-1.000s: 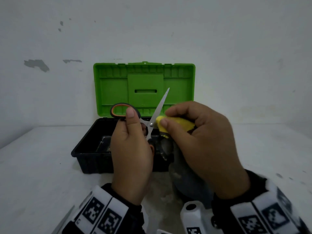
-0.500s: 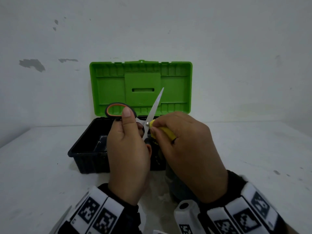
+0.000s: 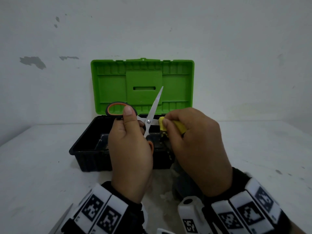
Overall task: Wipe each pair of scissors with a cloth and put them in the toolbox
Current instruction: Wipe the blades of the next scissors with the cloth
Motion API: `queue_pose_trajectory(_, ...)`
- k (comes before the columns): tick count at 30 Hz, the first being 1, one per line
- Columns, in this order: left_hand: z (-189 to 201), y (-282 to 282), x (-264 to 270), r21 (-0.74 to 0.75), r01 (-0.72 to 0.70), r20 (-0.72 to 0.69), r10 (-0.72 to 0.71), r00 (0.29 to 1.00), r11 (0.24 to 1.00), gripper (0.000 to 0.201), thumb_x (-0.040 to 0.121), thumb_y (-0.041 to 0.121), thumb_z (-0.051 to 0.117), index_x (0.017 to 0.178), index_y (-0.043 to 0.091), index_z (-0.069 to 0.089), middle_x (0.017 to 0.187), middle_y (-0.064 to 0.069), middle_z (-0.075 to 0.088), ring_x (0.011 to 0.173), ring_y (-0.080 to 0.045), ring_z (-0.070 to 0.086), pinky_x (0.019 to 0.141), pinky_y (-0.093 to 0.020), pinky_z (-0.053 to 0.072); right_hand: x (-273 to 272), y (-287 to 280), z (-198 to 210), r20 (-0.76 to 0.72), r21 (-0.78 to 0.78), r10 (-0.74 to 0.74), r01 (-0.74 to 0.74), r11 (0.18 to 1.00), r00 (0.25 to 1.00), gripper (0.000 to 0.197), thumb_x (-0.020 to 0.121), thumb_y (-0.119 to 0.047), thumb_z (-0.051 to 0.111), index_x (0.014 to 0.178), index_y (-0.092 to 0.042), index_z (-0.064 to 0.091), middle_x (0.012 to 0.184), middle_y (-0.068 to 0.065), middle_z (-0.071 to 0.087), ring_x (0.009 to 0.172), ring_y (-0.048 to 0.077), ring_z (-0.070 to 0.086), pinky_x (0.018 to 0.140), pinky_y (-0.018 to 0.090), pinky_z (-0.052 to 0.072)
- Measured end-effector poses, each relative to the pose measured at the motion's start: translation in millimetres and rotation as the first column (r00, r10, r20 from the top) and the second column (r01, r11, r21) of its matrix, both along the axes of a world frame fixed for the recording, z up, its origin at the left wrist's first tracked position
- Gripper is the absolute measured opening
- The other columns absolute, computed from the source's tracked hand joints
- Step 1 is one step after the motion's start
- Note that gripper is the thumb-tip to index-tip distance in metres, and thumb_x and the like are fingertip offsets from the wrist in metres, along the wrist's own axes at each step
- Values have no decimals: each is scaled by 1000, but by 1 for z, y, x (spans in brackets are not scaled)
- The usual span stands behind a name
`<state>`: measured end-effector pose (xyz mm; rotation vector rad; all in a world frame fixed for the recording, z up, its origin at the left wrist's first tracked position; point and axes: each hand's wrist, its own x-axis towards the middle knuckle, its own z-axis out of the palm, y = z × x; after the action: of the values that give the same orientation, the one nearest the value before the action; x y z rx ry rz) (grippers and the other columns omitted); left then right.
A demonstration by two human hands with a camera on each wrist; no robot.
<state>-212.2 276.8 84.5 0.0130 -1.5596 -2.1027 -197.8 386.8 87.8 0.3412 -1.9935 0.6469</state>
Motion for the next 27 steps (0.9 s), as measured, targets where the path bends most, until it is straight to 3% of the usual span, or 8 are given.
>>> queue_pose_trajectory(7, -1, 2, 3, -18, -2, 3, 2, 1000, 1000, 45, 98, 54, 39, 73, 21, 56, 54, 16, 56, 46, 2, 46, 52, -27, 44, 2, -12, 0, -32, 36, 52, -51, 998, 998, 11, 88, -13, 67, 93, -10, 76, 88, 3, 72, 80, 16, 65, 75, 28, 50)
queue_pose_trajectory(12, 3, 0, 4, 39, 9, 22, -10, 1000, 999, 45, 99, 52, 40, 74, 19, 55, 51, 14, 53, 43, 1, 46, 41, -19, 41, 2, -11, -3, -72, 108, 25, -18, 994, 997, 13, 88, -15, 69, 95, -8, 77, 89, 6, 71, 79, 20, 64, 72, 36, 53)
queue_pose_trajectory(17, 8, -1, 4, 103, -1, 16, -1, 1000, 995, 45, 100, 51, 41, 68, 21, 51, 51, 12, 47, 47, -7, 43, 49, -28, 39, -2, -1, -2, -73, 138, -5, 15, 990, 997, 6, 85, -6, 70, 86, -6, 75, 82, 8, 70, 74, 26, 63, 66, 38, 52)
queue_pose_trajectory(20, 14, -6, 2, 156, -11, 11, 9, 1000, 988, 44, 102, 46, 40, 69, 18, 46, 46, 13, 40, 40, -3, 35, 40, -18, 32, -11, 21, -1, -10, 144, -74, 75, 987, 997, 8, 85, -3, 68, 81, -6, 74, 77, 8, 67, 70, 27, 61, 65, 38, 51)
queue_pose_trajectory(23, 15, -10, 0, 158, -18, 28, 14, 1000, 987, 45, 102, 48, 40, 68, 18, 44, 48, 11, 38, 38, -2, 32, 36, -17, 28, -17, 37, 0, 43, 86, -126, 122, 989, 991, 7, 82, -5, 72, 82, -12, 75, 79, 4, 71, 75, 23, 66, 74, 28, 48)
queue_pose_trajectory(27, 16, -12, -3, 166, -23, 47, 15, 999, 986, 46, 102, 48, 39, 68, 18, 46, 47, 10, 41, 38, -1, 35, 36, -15, 29, -8, 40, 17, 43, -78, -114, 117, 990, 993, 8, 83, -16, 74, 89, -20, 76, 85, -7, 73, 82, 3, 61, 78, 5, 38)
